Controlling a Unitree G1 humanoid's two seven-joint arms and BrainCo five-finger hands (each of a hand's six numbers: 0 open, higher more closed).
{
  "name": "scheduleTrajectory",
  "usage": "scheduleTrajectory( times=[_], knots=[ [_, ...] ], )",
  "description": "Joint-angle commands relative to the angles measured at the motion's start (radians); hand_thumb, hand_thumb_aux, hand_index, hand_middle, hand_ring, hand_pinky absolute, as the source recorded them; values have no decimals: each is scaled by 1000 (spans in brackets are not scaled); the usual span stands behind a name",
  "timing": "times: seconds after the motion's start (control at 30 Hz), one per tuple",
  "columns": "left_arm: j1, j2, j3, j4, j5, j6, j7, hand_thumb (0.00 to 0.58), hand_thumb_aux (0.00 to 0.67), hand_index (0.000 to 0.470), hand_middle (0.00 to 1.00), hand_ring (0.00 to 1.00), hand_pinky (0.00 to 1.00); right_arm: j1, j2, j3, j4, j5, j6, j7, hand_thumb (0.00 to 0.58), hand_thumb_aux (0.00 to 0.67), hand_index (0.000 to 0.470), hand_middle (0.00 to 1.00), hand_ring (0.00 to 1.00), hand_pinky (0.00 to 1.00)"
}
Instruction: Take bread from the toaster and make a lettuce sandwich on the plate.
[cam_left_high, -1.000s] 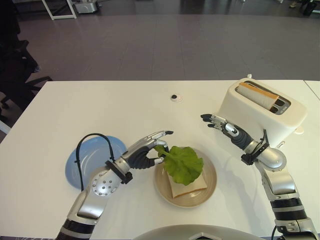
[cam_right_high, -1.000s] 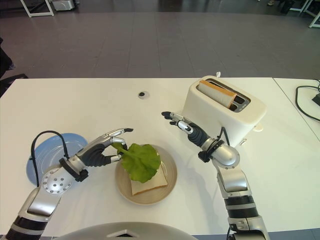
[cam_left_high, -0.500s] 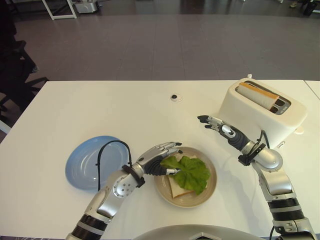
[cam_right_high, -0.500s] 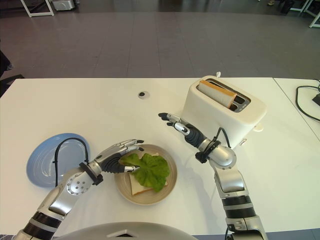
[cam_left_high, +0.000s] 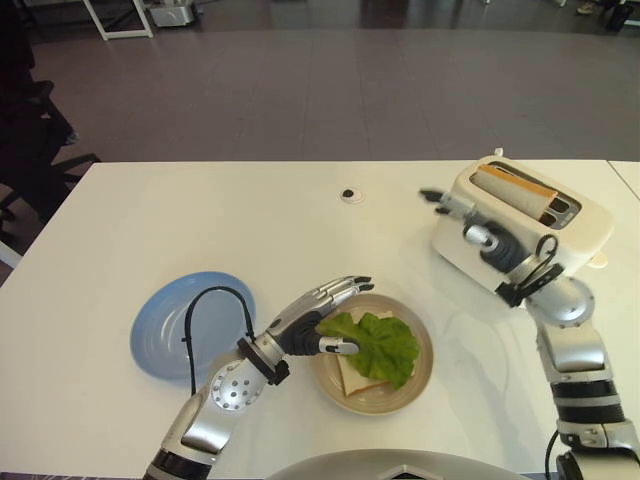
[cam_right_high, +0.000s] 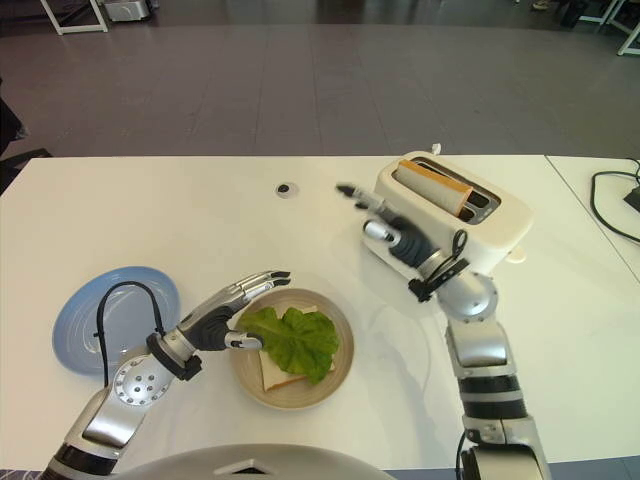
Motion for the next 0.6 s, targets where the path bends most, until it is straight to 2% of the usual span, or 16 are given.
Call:
scheduleTrajectory(
  times=[0.03, 0.1, 0.17, 0.33, 0.37, 0.4, 0.43, 0.47, 0.53, 0.6],
  knots=[
    [10, -59, 61, 39, -154, -28, 26, 0, 0, 0, 0, 0, 0, -131, -180, -97, 134, -229, -123, -173, 0, 0, 0, 0, 0, 0],
    [1, -81, 87, 76, -200, -40, 34, 0, 0, 0, 0, 0, 0, -163, -299, -70, 259, -441, -172, -316, 0, 0, 0, 0, 0, 0],
    [-1, -90, 96, 89, -206, -47, 34, 0, 0, 0, 0, 0, 0, -176, -358, -41, 359, -546, -193, -404, 0, 0, 0, 0, 0, 0],
    [-2, -99, 89, 98, -181, -67, 27, 0, 0, 0, 0, 0, 0, -165, -379, 48, 505, -638, -243, -505, 0, 0, 0, 0, 0, 0],
    [-2, -99, 89, 96, -180, -67, 26, 0, 0, 0, 0, 0, 0, -159, -374, 61, 517, -625, -258, -495, 79, 47, 33, 0, 0, 0],
    [-1, -100, 91, 95, -178, -67, 25, 0, 0, 0, 0, 0, 0, -150, -366, 72, 520, -611, -270, -488, 120, 74, 52, 0, 0, 0],
    [-2, -99, 92, 97, -169, -67, 27, 0, 0, 0, 0, 0, 0, -143, -361, 84, 522, -606, -280, -483, 349, 247, 173, 0, 0, 0],
    [-2, -97, 91, 101, -153, -70, 29, 0, 0, 0, 0, 0, 0, -138, -353, 94, 527, -597, -289, -477, 441, 342, 240, 0, 0, 0],
    [-2, -96, 90, 105, -137, -72, 31, 0, 0, 0, 0, 0, 0, -137, -346, 108, 539, -585, -298, -470, 535, 483, 339, 0, 0, 0],
    [-3, -99, 92, 109, -133, -71, 32, 0, 0, 0, 0, 0, 0, -138, -341, 114, 549, -562, -306, -458, 580, 662, 464, 0, 0, 0]
  ],
)
